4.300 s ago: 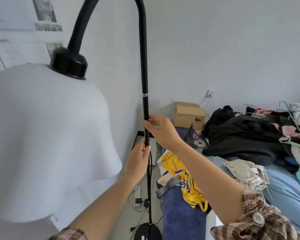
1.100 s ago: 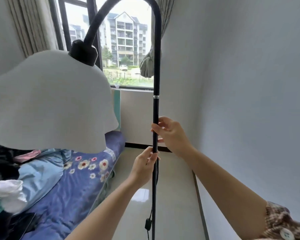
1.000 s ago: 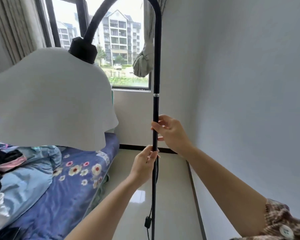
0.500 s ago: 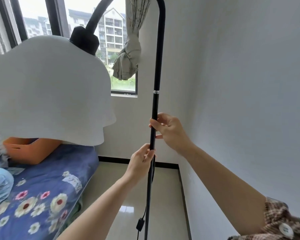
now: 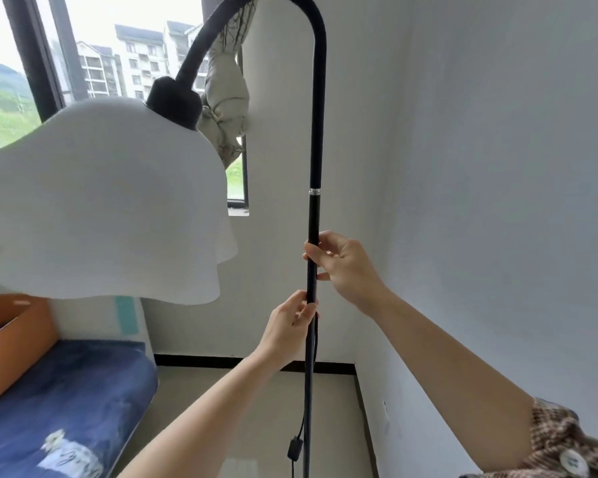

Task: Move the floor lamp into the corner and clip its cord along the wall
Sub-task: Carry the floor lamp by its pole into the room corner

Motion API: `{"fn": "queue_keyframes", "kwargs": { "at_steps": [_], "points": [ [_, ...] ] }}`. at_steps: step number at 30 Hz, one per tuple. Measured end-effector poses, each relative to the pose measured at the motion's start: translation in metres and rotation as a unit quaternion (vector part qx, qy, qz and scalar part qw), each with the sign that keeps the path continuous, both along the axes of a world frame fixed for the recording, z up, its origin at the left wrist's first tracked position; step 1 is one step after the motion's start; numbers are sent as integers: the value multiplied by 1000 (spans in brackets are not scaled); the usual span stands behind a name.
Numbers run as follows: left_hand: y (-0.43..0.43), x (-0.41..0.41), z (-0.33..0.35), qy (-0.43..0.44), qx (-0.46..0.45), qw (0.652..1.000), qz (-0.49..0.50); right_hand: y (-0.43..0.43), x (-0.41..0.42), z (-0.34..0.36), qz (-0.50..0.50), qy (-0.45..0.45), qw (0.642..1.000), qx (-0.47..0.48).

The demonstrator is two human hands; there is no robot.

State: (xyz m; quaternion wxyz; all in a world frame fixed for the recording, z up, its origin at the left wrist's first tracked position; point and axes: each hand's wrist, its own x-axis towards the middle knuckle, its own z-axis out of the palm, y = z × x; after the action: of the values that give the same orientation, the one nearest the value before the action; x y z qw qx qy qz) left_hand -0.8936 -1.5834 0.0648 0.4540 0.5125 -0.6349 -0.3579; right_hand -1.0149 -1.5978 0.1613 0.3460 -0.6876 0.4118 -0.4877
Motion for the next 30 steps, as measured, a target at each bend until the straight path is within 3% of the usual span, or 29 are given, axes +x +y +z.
{"fn": "queue_keyframes", "kwargs": {
  "at_steps": [19, 30],
  "points": [
    [-368, -57, -20, -7, 17, 999, -43, -361, -61, -20, -62, 21, 998, 12],
    [-522, -73, -43, -26, 27, 997, -73, -496, -73, -40, -99, 7, 993, 59]
  ]
}}
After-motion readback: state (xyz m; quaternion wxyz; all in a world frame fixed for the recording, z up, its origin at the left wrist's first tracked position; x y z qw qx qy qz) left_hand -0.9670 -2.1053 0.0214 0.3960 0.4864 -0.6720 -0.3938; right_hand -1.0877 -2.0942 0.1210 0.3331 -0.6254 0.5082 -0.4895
